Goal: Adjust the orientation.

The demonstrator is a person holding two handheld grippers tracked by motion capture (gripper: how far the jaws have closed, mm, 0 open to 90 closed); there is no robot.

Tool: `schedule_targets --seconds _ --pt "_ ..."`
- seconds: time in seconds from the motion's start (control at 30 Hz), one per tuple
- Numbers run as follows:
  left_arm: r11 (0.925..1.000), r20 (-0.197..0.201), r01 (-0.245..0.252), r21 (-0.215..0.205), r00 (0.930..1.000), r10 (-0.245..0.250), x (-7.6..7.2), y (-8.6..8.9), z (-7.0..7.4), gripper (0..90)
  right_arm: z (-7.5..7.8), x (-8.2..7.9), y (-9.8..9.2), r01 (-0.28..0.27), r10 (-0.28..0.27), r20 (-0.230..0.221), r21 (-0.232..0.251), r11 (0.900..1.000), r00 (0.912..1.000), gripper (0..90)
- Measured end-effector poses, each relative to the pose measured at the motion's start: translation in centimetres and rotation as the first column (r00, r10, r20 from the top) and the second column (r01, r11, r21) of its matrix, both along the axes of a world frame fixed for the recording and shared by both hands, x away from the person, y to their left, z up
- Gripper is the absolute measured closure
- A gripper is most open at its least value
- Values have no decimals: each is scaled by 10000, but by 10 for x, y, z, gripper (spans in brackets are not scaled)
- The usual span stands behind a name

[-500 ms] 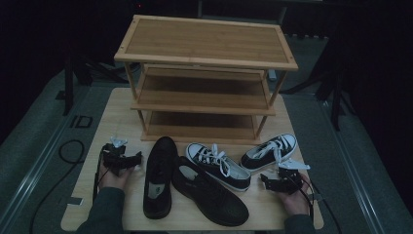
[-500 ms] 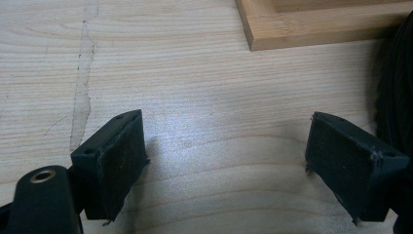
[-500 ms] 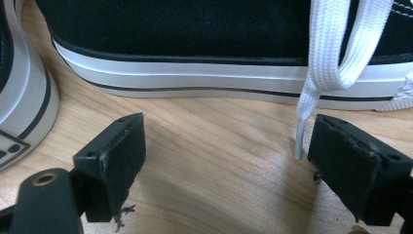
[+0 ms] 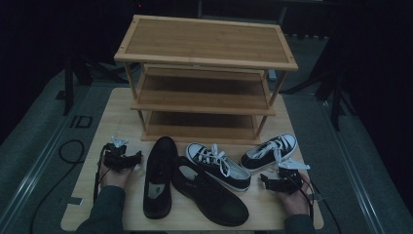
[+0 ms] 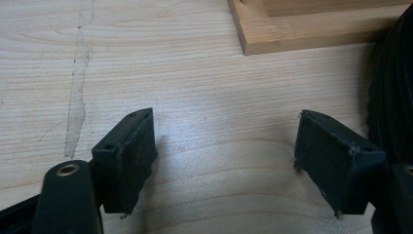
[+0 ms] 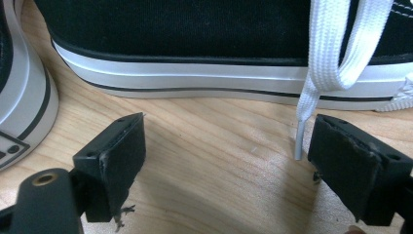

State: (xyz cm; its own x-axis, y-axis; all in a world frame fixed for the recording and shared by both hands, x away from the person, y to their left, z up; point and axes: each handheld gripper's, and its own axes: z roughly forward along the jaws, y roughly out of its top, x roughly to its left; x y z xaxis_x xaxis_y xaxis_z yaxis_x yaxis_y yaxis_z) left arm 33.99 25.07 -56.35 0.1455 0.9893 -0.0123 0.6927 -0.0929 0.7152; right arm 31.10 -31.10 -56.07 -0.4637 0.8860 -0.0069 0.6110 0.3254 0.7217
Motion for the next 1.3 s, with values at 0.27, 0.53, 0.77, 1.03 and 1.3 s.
schedule_targets --seconds 0.27,0.53,0.77,1.03,1.3 --pt "9987 105 506 -34 9987 -505 -3 -2 1 398 0 0 0 1 -1 1 0 10000 10000 136" --pt "9963 -286 845 150 9961 -841 -8 1 7 524 0 0 0 5 -5 4 -6 10000 10000 136" --pt "9921 -575 1170 456 9918 -1143 -13 -1 18 543 0 0 0 7 -7 2 -4 10000 10000 136" --pt "9784 -614 2039 331 9775 -2017 -20 -3 47 543 0 0 0 31 -31 5 -6 10000 10000 136" --pt "9643 -455 2645 -146 9632 -2649 -18 -8 73 543 0 -1 1 122 -122 5 1 9999 9999 136"
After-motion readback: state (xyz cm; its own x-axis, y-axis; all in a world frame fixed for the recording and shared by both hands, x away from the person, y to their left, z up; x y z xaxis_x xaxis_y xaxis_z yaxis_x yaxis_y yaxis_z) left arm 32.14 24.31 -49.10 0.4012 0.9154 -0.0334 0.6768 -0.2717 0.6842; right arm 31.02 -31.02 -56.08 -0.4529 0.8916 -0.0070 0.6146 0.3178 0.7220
